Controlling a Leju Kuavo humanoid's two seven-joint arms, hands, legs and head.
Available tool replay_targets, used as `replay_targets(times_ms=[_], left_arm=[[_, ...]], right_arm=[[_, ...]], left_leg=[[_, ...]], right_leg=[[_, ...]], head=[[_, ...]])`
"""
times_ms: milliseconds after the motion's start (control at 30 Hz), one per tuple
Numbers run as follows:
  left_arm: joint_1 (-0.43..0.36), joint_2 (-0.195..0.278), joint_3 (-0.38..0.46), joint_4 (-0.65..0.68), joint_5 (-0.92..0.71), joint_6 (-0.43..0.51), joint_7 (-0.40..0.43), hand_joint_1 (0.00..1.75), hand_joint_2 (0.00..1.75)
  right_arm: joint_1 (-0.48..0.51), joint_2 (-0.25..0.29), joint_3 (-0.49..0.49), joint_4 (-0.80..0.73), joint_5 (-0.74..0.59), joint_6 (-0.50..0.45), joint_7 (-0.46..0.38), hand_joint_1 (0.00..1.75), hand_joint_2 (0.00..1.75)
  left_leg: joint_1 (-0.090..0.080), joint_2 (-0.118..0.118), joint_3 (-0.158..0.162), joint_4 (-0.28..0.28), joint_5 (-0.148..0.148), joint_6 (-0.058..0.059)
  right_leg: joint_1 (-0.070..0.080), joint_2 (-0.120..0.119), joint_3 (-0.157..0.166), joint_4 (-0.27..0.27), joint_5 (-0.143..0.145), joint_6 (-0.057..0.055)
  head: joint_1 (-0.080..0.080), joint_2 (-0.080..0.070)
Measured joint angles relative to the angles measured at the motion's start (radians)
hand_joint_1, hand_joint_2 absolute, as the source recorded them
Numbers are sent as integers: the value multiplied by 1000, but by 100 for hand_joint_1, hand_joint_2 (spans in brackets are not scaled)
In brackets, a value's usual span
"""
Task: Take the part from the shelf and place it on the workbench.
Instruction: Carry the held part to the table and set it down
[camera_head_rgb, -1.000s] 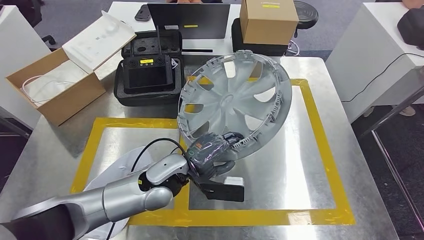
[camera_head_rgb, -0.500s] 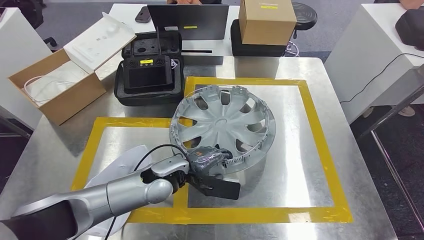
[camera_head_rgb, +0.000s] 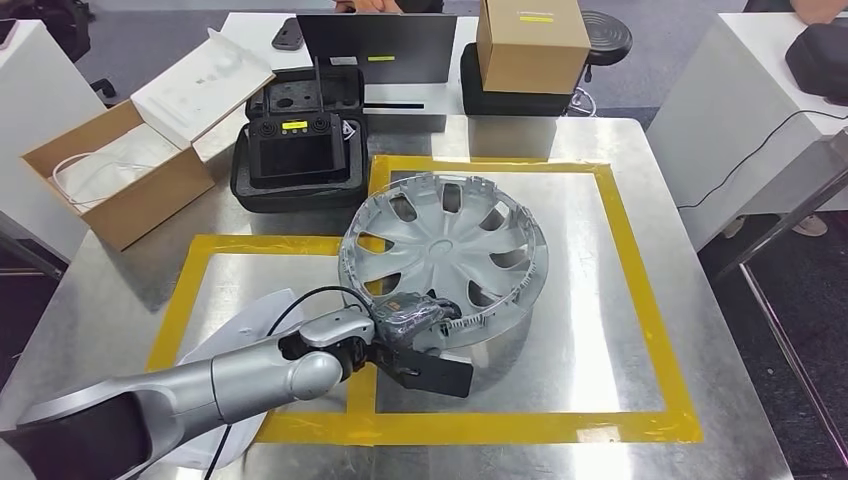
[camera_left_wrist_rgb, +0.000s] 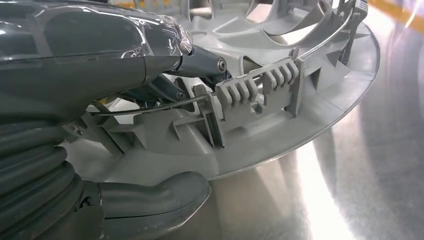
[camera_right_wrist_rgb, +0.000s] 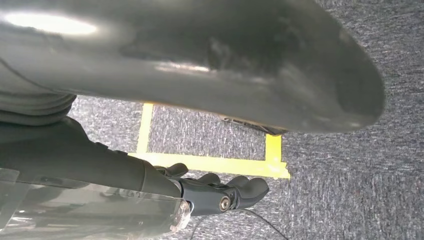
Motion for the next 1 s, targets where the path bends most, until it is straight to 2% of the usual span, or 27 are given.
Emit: replay_targets(times_ms=[167, 267, 400, 733, 1000], left_arm=[[10, 5, -2, 6, -95, 124, -67, 175, 175], [16, 7, 1, 6, -103, 142, -93, 175, 175], [32, 9, 3, 6, -91, 142, -110, 0, 175], [42, 13, 26, 11, -92, 164, -122, 0, 175], [56, 12, 55, 10, -183, 303, -115, 0, 175]], right_arm=[[0, 1, 9, -3, 9, 1, 5, 0, 0], [-2, 1, 17, -3, 14, 6, 7, 0, 0], [-5, 1, 29, -3, 18, 10, 10, 0, 0], [-12, 6, 35, -5, 22, 12, 10, 0, 0], [-10, 8, 35, -5, 17, 12, 10, 0, 0]], left_leg=[[0, 0, 1, 0, 0, 0], [0, 0, 1, 0, 0, 0], [0, 0, 1, 0, 0, 0], [0, 0, 3, 0, 0, 0], [0, 0, 3, 0, 1, 1]], right_leg=[[0, 0, 1, 0, 0, 0], [0, 0, 1, 1, 0, 0], [0, 0, 1, 1, 0, 0], [0, 0, 2, 1, 0, 0], [0, 0, 3, 1, 0, 0]], head=[[0, 0], [0, 0], [0, 0], [0, 0], [0, 0]])
